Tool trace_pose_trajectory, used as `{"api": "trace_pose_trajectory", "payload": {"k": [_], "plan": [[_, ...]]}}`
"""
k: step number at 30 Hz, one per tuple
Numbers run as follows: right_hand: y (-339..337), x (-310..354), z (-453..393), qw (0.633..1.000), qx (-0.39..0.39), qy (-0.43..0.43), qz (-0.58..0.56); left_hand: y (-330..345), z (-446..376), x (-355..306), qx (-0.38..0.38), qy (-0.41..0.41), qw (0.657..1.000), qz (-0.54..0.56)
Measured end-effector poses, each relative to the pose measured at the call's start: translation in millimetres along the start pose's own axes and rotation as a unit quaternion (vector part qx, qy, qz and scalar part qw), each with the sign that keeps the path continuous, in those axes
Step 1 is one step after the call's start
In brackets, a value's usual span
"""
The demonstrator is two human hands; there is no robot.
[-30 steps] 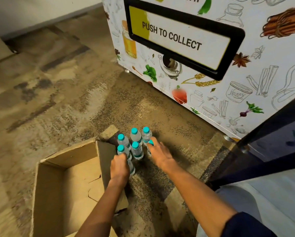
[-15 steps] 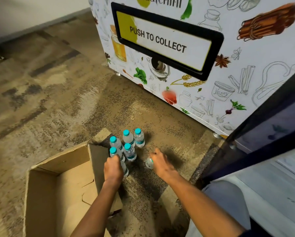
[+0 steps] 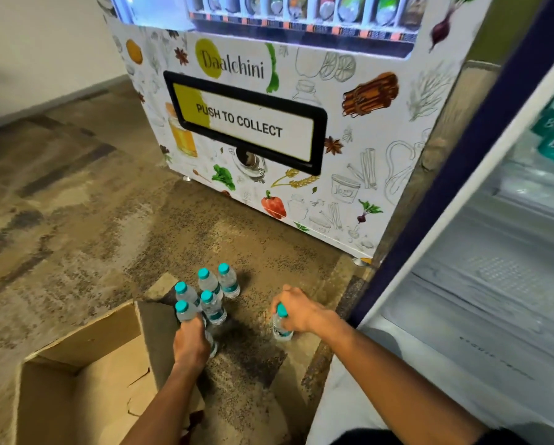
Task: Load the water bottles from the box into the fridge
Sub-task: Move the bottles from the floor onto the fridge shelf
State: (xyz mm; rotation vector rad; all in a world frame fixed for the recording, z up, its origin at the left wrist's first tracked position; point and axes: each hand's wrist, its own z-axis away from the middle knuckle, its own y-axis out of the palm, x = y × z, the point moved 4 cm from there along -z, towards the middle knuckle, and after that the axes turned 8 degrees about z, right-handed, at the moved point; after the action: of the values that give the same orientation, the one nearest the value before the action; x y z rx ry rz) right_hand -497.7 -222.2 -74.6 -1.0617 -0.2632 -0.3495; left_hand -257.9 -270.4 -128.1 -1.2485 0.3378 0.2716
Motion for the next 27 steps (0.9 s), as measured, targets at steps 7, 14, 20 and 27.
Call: {"api": "trace_pose_trajectory", "payload": {"k": [7, 14, 20, 27], "plan": [[-47.5, 0.0, 34.9, 0.997, -0.052, -0.055, 0.007, -13.0, 5.8, -49.9, 0.036, 0.106, 0.994, -0.017], [-98.9, -5.8, 87.5, 0.989, -0.121, -0.079, 0.032, -51.8, 26.8, -135.2, 0.043, 0.266, 0.963, 0.012], [-141.1, -18.7, 139.3, 0.988, -0.137, -0.072, 0.014, -91.2, 56.3, -205.6, 0.099, 0.379, 0.920, -0.003], [-175.5, -28.9, 199.1, 0.984, -0.127, -0.112, 0.055, -132.2, 107.0, -274.1, 0.145, 0.477, 0.867, 0.008]]}}
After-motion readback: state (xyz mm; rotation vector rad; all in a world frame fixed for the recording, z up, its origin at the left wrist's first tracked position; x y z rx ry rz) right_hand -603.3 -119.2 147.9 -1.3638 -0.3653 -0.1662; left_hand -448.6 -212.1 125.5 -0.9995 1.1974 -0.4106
